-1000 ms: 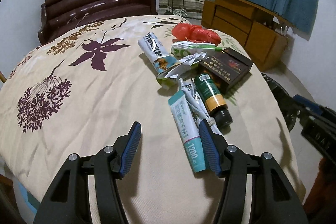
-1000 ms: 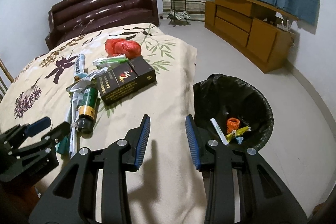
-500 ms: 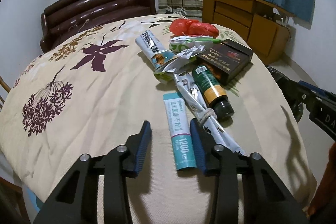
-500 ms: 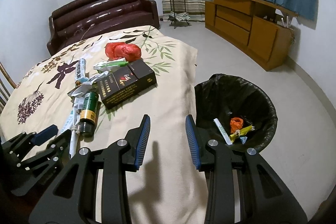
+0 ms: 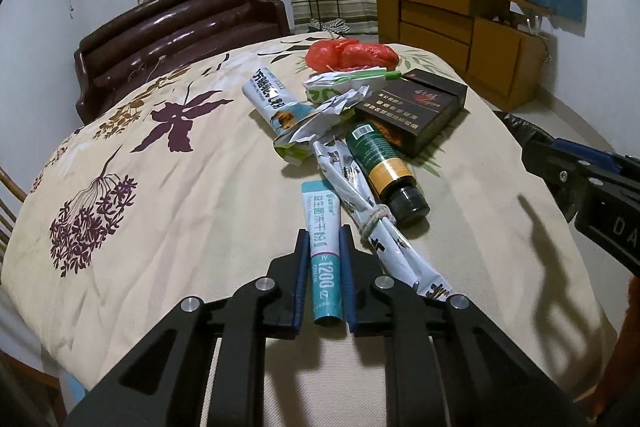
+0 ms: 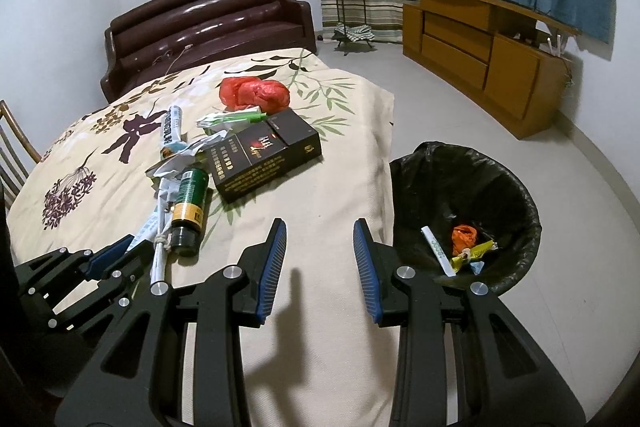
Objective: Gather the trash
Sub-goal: 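Close the left tool on the teal toothpaste tube, then lift the teal tube with the left tool while the right tool approaches the crumpled white tube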
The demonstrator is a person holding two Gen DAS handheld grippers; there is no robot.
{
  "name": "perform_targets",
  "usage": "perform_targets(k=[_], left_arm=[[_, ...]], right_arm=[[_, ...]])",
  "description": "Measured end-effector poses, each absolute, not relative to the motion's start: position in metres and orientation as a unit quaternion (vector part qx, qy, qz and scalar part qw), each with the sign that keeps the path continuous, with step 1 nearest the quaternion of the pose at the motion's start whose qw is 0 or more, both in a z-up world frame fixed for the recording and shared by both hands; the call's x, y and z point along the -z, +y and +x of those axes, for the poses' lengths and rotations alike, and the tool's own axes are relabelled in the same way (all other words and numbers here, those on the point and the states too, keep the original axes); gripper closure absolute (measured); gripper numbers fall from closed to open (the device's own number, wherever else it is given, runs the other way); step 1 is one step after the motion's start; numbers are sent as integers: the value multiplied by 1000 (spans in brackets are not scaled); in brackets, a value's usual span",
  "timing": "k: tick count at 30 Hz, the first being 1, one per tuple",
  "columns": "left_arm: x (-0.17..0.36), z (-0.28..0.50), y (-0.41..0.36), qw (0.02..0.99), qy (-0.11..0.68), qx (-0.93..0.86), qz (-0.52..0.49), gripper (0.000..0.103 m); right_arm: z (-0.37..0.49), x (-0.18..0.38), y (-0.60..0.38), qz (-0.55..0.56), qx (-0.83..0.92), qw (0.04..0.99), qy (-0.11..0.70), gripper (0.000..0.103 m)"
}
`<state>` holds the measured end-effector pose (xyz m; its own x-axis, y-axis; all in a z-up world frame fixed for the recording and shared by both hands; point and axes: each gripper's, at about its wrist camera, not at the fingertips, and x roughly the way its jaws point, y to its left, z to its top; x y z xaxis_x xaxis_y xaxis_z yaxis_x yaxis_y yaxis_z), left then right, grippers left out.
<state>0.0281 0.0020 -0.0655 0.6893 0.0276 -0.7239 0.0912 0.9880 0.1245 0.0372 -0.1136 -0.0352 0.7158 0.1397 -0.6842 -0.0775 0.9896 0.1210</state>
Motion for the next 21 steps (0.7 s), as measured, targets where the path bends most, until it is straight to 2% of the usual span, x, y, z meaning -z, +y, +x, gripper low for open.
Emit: perform_targets(k=[21], left_arm=[[64, 33, 21, 918, 393, 4, 57, 90]], right_arm=[[38, 41, -115, 41, -56, 923, 378, 69]])
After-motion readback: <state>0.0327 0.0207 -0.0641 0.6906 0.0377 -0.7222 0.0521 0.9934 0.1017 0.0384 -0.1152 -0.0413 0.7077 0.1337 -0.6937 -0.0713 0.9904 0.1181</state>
